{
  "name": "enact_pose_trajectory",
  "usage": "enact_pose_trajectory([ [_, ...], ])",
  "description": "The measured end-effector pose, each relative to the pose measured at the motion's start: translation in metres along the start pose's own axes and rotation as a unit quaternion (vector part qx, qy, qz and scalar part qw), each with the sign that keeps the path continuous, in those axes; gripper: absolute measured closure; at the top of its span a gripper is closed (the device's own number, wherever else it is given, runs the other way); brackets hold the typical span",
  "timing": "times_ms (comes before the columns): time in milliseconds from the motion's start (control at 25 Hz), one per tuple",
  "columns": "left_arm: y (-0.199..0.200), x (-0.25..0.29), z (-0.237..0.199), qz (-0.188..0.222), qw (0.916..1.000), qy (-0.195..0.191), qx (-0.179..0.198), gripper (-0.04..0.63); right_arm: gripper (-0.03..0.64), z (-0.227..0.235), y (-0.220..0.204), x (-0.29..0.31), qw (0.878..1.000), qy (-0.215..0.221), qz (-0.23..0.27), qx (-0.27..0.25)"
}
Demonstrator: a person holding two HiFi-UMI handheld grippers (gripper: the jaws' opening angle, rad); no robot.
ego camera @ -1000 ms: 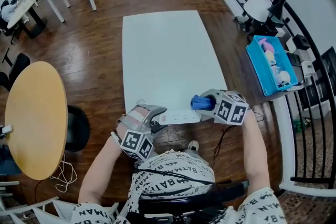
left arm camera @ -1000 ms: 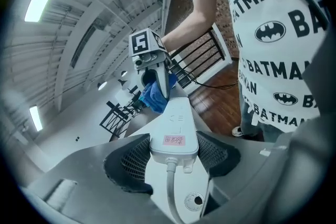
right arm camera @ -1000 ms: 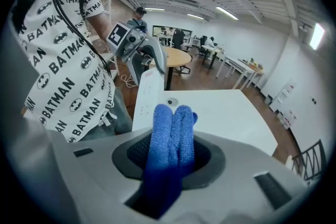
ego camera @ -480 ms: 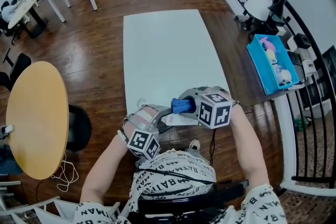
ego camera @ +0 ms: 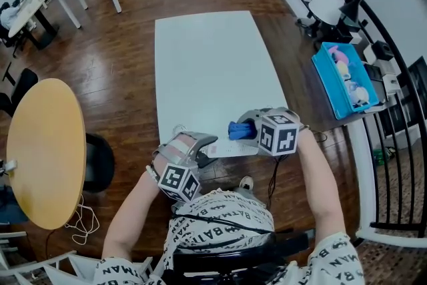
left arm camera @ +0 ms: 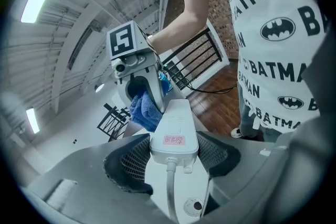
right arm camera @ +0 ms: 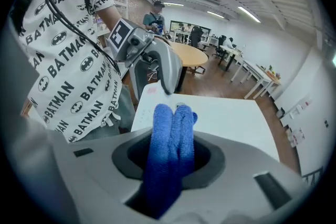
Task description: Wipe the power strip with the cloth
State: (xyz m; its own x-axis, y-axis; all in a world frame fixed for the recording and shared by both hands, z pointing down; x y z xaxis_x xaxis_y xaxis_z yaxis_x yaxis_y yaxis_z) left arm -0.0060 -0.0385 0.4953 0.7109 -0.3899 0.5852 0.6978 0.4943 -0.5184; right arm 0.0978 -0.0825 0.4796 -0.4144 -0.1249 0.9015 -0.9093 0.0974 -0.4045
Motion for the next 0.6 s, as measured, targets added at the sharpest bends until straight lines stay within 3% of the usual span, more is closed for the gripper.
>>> enact_pose_trajectory([
  [320, -0.012, -0.007, -0.014, -0.005, 0.9996, 0.019, -0.022, 0.313, 0.483, 0.011, -0.067, -0.010, 0.994, -0.035, 0.004, 0.104],
  [600, -0.020, -0.009, -0.025, 0.000, 0.9977, 0.039, -0.056, 0.313, 0.483, 0.011, -0.093, -0.015, 0.983, -0.074, 0.037, 0.164],
])
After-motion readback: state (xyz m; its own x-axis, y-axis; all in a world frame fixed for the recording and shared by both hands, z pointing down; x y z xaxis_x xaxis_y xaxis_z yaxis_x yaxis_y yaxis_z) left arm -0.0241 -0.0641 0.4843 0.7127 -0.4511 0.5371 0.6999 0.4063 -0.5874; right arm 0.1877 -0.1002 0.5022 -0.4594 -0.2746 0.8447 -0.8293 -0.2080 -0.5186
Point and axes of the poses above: the fingertips, and each gripper's own axes: x forward along the fingers, z to its right, y out of its top, the point moved 5 cm from there along -x, backward along the fingers, and after that the axes turned 5 degrees about -z, right-handed, at the moved point
